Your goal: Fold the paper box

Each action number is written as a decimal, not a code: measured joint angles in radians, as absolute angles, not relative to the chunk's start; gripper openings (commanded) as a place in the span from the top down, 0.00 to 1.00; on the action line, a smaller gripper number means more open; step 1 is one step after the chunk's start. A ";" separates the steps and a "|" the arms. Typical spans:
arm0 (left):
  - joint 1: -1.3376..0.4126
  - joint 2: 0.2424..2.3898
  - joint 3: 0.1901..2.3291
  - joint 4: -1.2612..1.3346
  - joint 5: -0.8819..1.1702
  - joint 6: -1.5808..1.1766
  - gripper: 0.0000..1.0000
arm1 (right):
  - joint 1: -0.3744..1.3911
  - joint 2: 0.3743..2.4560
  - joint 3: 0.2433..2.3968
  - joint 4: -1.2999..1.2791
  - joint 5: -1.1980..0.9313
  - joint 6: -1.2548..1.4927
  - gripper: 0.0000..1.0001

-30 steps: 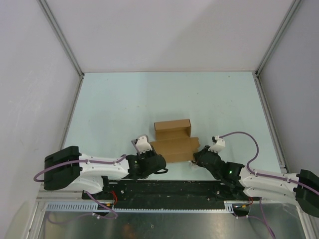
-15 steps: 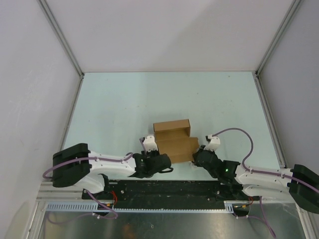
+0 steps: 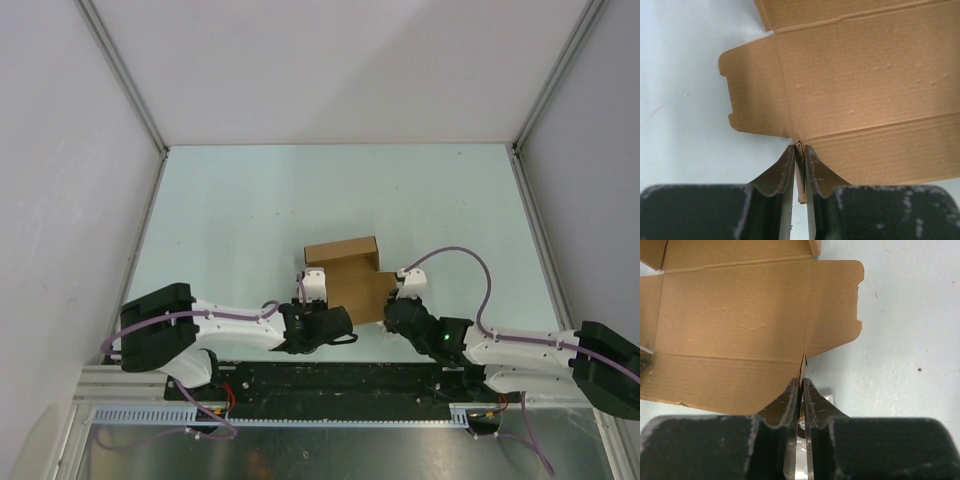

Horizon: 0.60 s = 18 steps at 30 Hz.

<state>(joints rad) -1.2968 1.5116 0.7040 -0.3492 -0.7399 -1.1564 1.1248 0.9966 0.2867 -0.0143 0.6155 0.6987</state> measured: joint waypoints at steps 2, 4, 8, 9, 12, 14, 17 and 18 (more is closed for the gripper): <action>-1.296 1.512 0.708 -0.359 -0.741 -1.142 0.83 | 1.132 1.016 0.304 -0.019 0.617 0.677 0.81; -1.295 1.512 0.712 -0.369 -0.748 -1.126 0.83 | 1.138 1.037 0.323 -0.020 0.620 0.654 0.73; -1.295 1.519 0.722 -0.385 -0.751 -1.103 0.84 | 1.154 1.085 0.359 -0.019 0.622 0.626 0.63; -1.295 1.523 0.727 -0.388 -0.751 -1.097 0.84 | 1.158 1.093 0.364 -0.019 0.621 0.620 0.61; -1.295 1.531 0.734 -0.395 -0.751 -1.082 0.84 | 1.170 1.105 0.369 -0.015 0.621 0.611 0.55; -1.295 1.533 0.736 -0.398 -0.752 -1.079 0.84 | 1.177 1.106 0.369 -0.010 0.621 0.608 0.54; -1.295 1.538 0.742 -0.405 -0.752 -1.071 0.84 | 1.184 1.106 0.370 -0.005 0.621 0.606 0.53; -1.295 1.542 0.747 -0.407 -0.752 -1.069 0.85 | 1.185 1.107 0.370 -0.004 0.622 0.605 0.53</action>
